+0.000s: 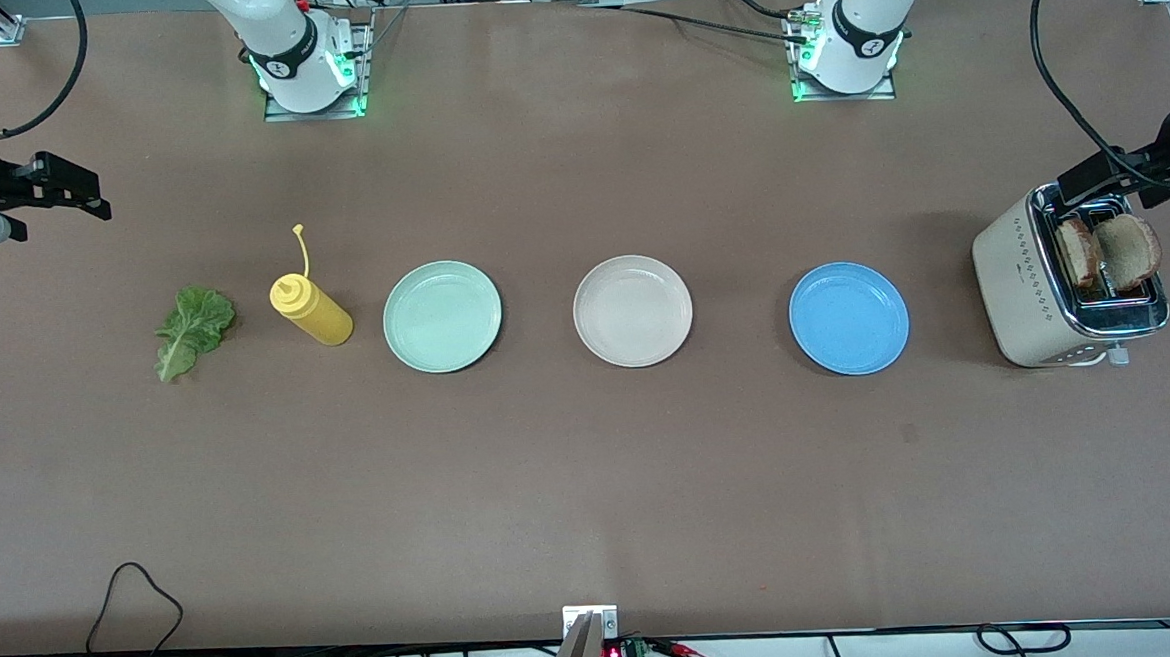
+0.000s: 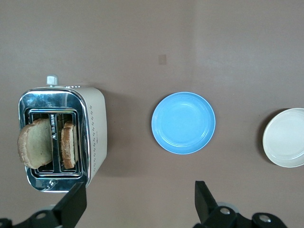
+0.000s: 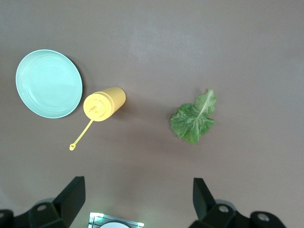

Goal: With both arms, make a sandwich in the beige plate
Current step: 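Reach the left gripper into the toaster and grasp a bread slice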

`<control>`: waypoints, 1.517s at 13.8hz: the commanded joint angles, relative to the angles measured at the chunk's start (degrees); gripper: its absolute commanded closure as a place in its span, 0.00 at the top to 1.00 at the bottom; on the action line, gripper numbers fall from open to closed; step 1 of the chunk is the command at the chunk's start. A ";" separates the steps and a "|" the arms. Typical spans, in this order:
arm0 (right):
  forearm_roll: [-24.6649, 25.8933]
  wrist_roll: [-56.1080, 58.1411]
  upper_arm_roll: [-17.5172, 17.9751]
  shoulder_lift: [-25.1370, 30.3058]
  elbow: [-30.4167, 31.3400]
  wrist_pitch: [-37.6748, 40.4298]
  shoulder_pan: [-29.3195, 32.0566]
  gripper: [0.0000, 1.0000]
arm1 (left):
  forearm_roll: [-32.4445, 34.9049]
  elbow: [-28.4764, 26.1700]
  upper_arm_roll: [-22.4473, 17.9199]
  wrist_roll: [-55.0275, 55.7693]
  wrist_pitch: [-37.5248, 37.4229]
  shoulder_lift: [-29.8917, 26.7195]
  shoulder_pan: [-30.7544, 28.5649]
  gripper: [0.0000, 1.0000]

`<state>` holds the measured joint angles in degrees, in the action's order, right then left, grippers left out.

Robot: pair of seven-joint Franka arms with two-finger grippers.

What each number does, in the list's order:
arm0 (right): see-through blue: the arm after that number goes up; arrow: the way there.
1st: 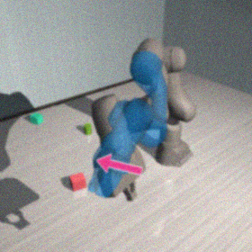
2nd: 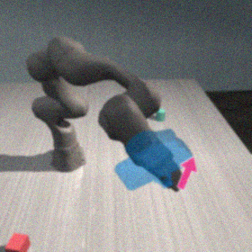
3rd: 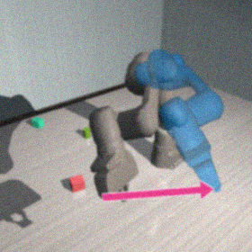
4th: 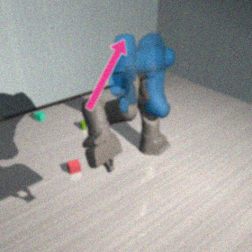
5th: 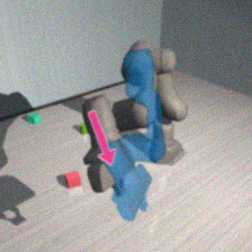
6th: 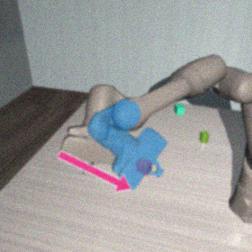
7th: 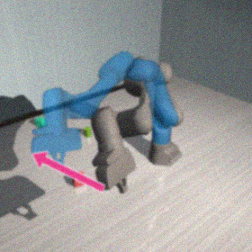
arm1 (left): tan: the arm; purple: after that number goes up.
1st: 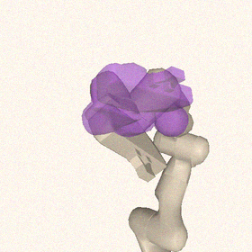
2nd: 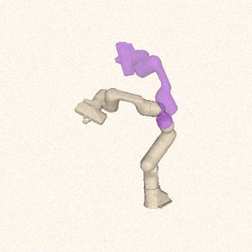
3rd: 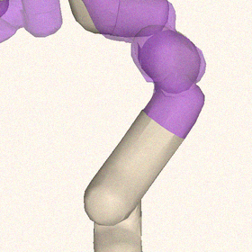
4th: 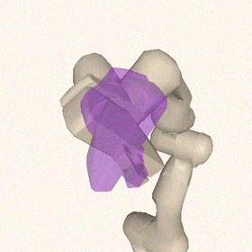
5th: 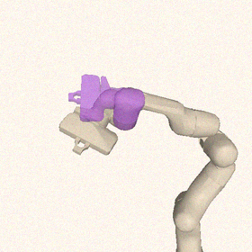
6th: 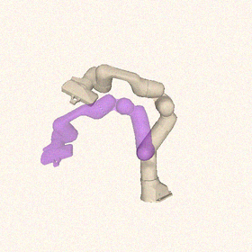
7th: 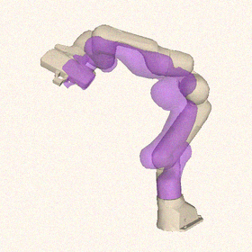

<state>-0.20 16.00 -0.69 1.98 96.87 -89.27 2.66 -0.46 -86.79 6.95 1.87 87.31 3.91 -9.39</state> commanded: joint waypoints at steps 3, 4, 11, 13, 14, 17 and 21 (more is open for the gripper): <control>-0.50 -0.17 -0.02 1.27 1.39 -0.20 0.15 1.00 | -0.69 -1.54 0.26 0.59 -0.65 -1.02 -0.19 1.00; -0.50 -0.09 0.07 1.27 1.30 -0.11 0.15 1.00 | -0.60 -1.45 0.17 0.51 -0.30 0.12 -0.28 1.00; -0.67 -0.26 0.07 0.83 1.39 -0.64 0.06 1.00 | 5.19 -0.92 -0.62 -0.28 2.43 11.63 -6.52 1.00; -0.67 -0.26 0.07 0.83 1.39 -0.37 -0.02 1.00 | 5.29 -1.71 -0.62 -0.37 1.99 13.65 -6.69 1.00; -0.67 -0.18 0.07 0.92 1.39 -0.37 -0.20 1.00 | 5.29 -1.71 -0.62 -0.37 1.82 14.62 -7.04 1.00; -0.67 -0.17 0.07 0.83 1.39 -0.20 -0.11 1.00 | 5.29 -4.60 -0.62 -0.37 1.73 15.69 -8.97 1.00; -0.67 -0.17 0.07 0.83 1.39 -0.20 -0.02 1.00 | 5.55 -7.24 -0.62 -2.38 1.90 15.51 -11.17 1.00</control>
<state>-0.21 15.99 -0.70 1.97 97.43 -89.34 2.61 4.25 -92.49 5.94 1.60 89.41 20.52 -19.21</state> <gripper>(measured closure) 0.000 0.000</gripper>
